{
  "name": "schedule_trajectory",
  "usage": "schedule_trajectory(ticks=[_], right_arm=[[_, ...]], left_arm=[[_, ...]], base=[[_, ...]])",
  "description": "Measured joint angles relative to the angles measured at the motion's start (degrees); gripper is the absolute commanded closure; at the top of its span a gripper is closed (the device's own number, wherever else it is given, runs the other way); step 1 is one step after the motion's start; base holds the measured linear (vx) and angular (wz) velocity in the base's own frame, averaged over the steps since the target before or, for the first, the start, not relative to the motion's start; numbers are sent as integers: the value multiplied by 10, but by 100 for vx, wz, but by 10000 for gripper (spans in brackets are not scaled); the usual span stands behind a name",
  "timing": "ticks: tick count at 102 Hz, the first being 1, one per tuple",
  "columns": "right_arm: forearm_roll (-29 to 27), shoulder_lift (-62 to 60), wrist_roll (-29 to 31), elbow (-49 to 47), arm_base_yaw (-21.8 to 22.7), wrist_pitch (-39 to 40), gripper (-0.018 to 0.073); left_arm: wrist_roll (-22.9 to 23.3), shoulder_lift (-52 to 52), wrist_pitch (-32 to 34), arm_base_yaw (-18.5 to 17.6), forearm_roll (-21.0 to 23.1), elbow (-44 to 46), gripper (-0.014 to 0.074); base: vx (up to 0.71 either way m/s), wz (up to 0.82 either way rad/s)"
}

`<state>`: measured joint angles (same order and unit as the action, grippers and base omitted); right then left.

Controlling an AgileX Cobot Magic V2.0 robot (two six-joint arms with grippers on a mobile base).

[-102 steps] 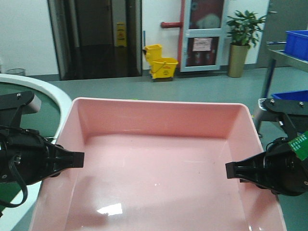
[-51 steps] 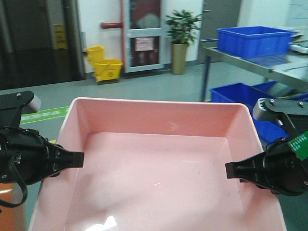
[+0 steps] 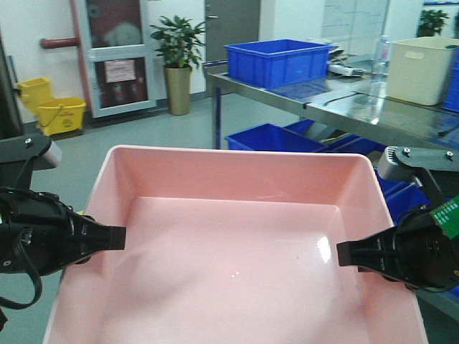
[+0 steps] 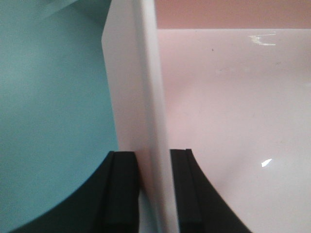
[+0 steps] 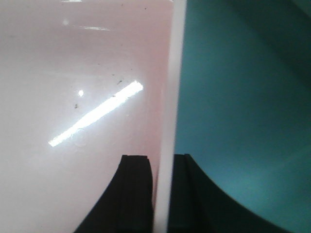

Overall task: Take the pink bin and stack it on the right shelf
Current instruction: 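Hold the pink bin with both grippers while turning away from conveyor, then carry the pink bin with both grippers toward the steel table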

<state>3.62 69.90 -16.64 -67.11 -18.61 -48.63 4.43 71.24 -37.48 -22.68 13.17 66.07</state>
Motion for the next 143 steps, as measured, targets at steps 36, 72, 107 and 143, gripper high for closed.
schedule_trajectory(ticks=[36, 72, 107, 143], right_arm=[[0, 0, 0, 0, 0, -4, 568], [0, 0, 0, 0, 0, -4, 568], [0, 0, 0, 0, 0, -4, 568], [0, 0, 0, 0, 0, -4, 568]], left_arm=[[0, 0, 0, 0, 1, 0, 598], [0, 0, -1, 0, 1, 0, 598], [0, 0, -1, 0, 1, 0, 598], [0, 0, -1, 0, 1, 0, 598]], base=[[38, -14], [46, 17], [51, 11], [54, -18]])
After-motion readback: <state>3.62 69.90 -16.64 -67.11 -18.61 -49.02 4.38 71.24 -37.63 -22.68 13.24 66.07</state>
